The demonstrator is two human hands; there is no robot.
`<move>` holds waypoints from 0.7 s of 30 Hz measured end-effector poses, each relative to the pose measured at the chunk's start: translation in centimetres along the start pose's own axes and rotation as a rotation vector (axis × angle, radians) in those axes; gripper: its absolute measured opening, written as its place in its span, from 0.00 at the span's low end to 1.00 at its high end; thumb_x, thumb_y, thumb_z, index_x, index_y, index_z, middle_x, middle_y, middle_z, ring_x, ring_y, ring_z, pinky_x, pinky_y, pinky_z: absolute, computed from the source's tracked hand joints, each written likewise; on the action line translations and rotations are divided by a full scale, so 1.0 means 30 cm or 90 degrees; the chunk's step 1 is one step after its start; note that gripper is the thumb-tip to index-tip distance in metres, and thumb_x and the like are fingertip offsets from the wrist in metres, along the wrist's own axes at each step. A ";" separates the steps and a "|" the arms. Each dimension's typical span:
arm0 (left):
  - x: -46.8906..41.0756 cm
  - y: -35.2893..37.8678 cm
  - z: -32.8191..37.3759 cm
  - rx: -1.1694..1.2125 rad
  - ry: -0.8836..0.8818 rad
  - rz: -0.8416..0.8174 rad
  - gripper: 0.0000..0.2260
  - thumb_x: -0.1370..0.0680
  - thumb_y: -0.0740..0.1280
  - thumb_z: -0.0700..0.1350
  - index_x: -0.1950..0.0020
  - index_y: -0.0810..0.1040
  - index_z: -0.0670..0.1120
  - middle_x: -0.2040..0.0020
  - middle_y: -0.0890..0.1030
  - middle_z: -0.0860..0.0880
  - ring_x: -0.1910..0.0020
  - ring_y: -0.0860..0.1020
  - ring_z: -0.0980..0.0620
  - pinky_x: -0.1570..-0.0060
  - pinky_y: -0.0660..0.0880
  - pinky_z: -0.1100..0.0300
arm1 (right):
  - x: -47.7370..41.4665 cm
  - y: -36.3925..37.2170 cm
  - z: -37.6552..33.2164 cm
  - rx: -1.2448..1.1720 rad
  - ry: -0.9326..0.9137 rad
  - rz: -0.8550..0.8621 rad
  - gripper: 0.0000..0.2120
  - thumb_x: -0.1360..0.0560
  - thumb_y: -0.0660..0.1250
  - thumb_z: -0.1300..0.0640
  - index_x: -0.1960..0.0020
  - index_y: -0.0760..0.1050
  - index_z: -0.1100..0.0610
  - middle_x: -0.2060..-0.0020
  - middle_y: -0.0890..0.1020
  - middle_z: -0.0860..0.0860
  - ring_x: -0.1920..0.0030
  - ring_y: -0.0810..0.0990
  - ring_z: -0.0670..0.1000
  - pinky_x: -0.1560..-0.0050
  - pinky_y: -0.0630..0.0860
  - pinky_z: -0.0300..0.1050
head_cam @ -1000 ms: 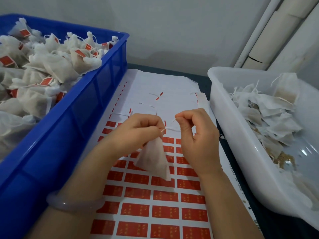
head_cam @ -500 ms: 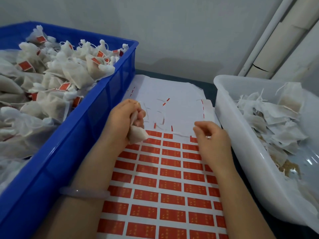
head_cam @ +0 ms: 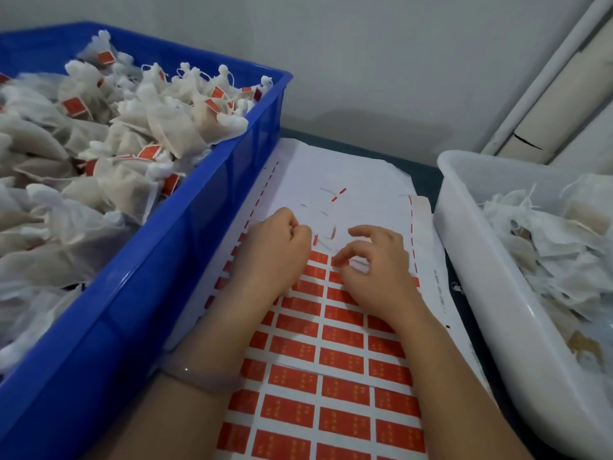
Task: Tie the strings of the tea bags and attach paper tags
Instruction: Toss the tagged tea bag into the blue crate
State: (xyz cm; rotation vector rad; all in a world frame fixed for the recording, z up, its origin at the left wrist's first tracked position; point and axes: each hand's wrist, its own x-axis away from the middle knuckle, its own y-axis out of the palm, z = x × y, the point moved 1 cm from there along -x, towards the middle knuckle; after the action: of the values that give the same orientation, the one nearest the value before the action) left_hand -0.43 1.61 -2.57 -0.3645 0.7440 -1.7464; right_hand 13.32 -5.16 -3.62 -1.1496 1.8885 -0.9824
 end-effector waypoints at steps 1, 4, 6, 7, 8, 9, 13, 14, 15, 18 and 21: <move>0.001 0.002 0.001 0.002 -0.001 -0.006 0.07 0.20 0.55 0.48 0.54 0.70 0.51 0.63 0.75 0.52 0.64 0.76 0.55 0.67 0.72 0.62 | 0.000 0.001 0.006 0.008 0.023 -0.010 0.06 0.27 0.66 0.54 0.54 0.77 0.43 0.34 0.69 0.44 0.33 0.60 0.47 0.31 0.55 0.51; -0.003 0.004 -0.001 0.012 -0.013 -0.020 0.06 0.20 0.56 0.49 0.54 0.70 0.51 0.62 0.75 0.52 0.64 0.76 0.55 0.67 0.72 0.63 | -0.007 0.002 0.028 0.038 0.073 -0.039 0.12 0.26 0.65 0.50 0.43 0.74 0.45 0.31 0.66 0.45 0.30 0.58 0.49 0.29 0.54 0.53; -0.002 0.004 -0.001 0.006 -0.017 -0.024 0.06 0.20 0.56 0.49 0.54 0.70 0.51 0.62 0.75 0.53 0.64 0.76 0.55 0.66 0.73 0.63 | -0.004 0.002 0.035 0.037 0.074 -0.042 0.15 0.26 0.65 0.49 0.39 0.72 0.46 0.31 0.66 0.45 0.31 0.59 0.49 0.30 0.54 0.53; 0.000 0.004 -0.001 0.002 -0.016 -0.025 0.06 0.20 0.56 0.49 0.53 0.70 0.51 0.62 0.75 0.53 0.64 0.76 0.55 0.66 0.73 0.63 | -0.001 0.002 0.038 0.025 0.076 -0.040 0.17 0.26 0.64 0.48 0.37 0.70 0.46 0.31 0.66 0.45 0.31 0.60 0.49 0.30 0.55 0.52; 0.002 0.004 -0.001 -0.004 -0.015 -0.028 0.06 0.20 0.56 0.50 0.53 0.70 0.51 0.62 0.75 0.53 0.64 0.76 0.55 0.66 0.73 0.63 | 0.000 0.004 0.041 0.013 0.084 -0.038 0.20 0.25 0.64 0.47 0.35 0.68 0.47 0.31 0.66 0.45 0.31 0.60 0.49 0.30 0.56 0.52; 0.002 0.003 -0.001 -0.009 -0.012 -0.029 0.06 0.20 0.56 0.50 0.53 0.71 0.51 0.62 0.75 0.53 0.64 0.76 0.55 0.67 0.72 0.63 | -0.001 0.006 0.043 0.010 0.095 -0.034 0.21 0.25 0.64 0.46 0.33 0.66 0.47 0.31 0.66 0.46 0.31 0.60 0.49 0.30 0.56 0.52; 0.001 0.005 -0.003 -0.024 -0.005 -0.038 0.06 0.20 0.56 0.50 0.52 0.71 0.50 0.62 0.75 0.54 0.64 0.76 0.55 0.68 0.70 0.64 | -0.016 0.016 0.034 0.027 0.101 0.023 0.10 0.25 0.64 0.45 0.46 0.76 0.47 0.36 0.72 0.45 0.36 0.65 0.48 0.33 0.59 0.48; -0.001 0.007 -0.003 -0.026 -0.005 -0.039 0.06 0.20 0.56 0.50 0.52 0.71 0.51 0.62 0.75 0.54 0.64 0.76 0.56 0.68 0.70 0.64 | -0.018 0.019 0.030 0.019 0.098 0.037 0.06 0.25 0.65 0.46 0.52 0.76 0.46 0.38 0.74 0.45 0.37 0.66 0.47 0.34 0.59 0.48; -0.002 0.009 -0.003 -0.028 -0.005 -0.040 0.06 0.20 0.56 0.50 0.52 0.71 0.51 0.62 0.75 0.55 0.64 0.76 0.56 0.69 0.70 0.64 | -0.019 0.021 0.027 0.008 0.097 0.043 0.03 0.25 0.65 0.47 0.55 0.75 0.45 0.40 0.75 0.45 0.39 0.67 0.47 0.35 0.60 0.48; -0.004 0.014 -0.007 -0.037 -0.003 -0.041 0.06 0.20 0.56 0.50 0.53 0.70 0.51 0.62 0.74 0.56 0.65 0.76 0.56 0.70 0.69 0.65 | -0.022 0.024 0.033 -0.049 0.128 0.057 0.06 0.24 0.64 0.48 0.48 0.73 0.47 0.39 0.74 0.47 0.37 0.68 0.49 0.35 0.63 0.50; -0.005 0.018 -0.010 -0.040 -0.004 -0.046 0.06 0.20 0.56 0.50 0.53 0.70 0.52 0.62 0.74 0.57 0.64 0.75 0.56 0.70 0.69 0.65 | -0.032 0.023 0.041 0.022 0.125 0.024 0.17 0.22 0.60 0.47 0.36 0.71 0.50 0.33 0.69 0.49 0.34 0.63 0.51 0.32 0.59 0.51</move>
State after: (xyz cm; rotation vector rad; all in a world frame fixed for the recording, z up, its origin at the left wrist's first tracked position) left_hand -0.16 1.75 -3.11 -0.4453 0.7910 -1.7919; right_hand 14.45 -4.36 -4.60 -1.0241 2.0302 -1.1375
